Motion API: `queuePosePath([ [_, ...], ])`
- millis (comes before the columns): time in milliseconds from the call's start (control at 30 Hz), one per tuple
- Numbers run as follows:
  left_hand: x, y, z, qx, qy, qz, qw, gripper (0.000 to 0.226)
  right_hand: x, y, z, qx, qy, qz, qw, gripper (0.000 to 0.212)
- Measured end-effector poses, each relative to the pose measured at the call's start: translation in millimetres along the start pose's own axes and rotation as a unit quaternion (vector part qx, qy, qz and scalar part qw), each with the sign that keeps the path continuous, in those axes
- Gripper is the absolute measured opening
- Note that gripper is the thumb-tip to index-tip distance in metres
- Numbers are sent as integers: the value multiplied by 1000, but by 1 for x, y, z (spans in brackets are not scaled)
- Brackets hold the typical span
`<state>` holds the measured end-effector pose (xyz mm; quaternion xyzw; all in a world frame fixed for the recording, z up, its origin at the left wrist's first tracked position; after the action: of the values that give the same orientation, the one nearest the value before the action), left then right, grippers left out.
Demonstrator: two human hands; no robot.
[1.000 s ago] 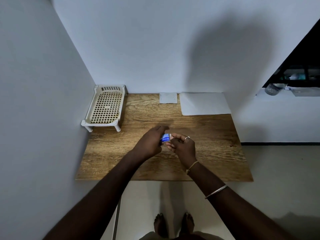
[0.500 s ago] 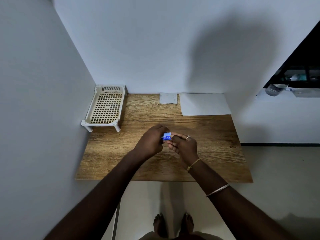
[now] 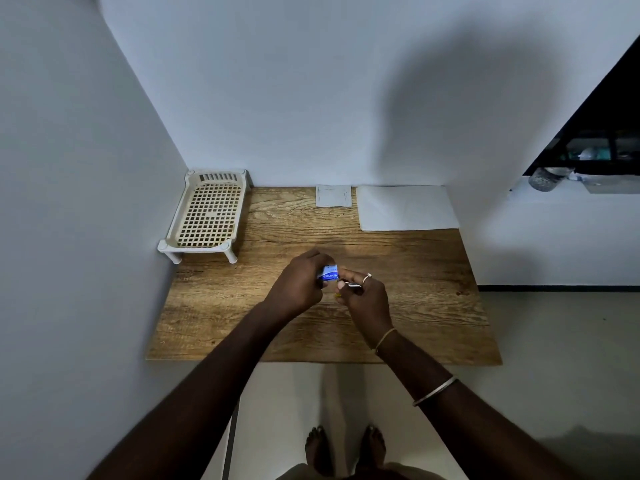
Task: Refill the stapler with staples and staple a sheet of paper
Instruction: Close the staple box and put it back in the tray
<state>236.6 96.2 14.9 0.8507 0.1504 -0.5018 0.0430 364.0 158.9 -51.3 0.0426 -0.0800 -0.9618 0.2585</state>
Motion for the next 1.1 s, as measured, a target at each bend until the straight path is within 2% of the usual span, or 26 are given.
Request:
queuePosePath([
  [133,9,3,5,-14,13,11,1000,45,-6,-1,9,-40,46,10,998,29],
  [267,24,8,7,-24,29,15,999,46,-5,-1,12,-73,116,46,990,49],
  [400,39,18,4,-19,77,7,997,50,-6,3,10,-132,225,72,963,42],
  [533,54,24,4,6,74,3,997,50,-11,6,-3,-151,282,97,942,47],
  [633,60,19,8,-9,50,10,999,51,-21,0,-5,-169,345,86,919,47],
  [800,65,-9,8,-19,21,8,1000,59,-28,-28,0,-176,404,75,895,43],
  [1100,92,-35,25,-55,-16,41,998,62,-29,-58,-27,-121,401,96,903,41],
])
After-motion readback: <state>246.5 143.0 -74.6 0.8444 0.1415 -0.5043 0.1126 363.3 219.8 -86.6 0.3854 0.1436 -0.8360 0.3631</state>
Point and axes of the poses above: each hand's wrist, its own y-axis away from the middle knuckle, its own x-axis out of the palm, z = x × y, the point moved 9 cm from there along -y, towards the middle knuckle, and after that the axes turned 7 degrees about -y, right-handed, at the moved point
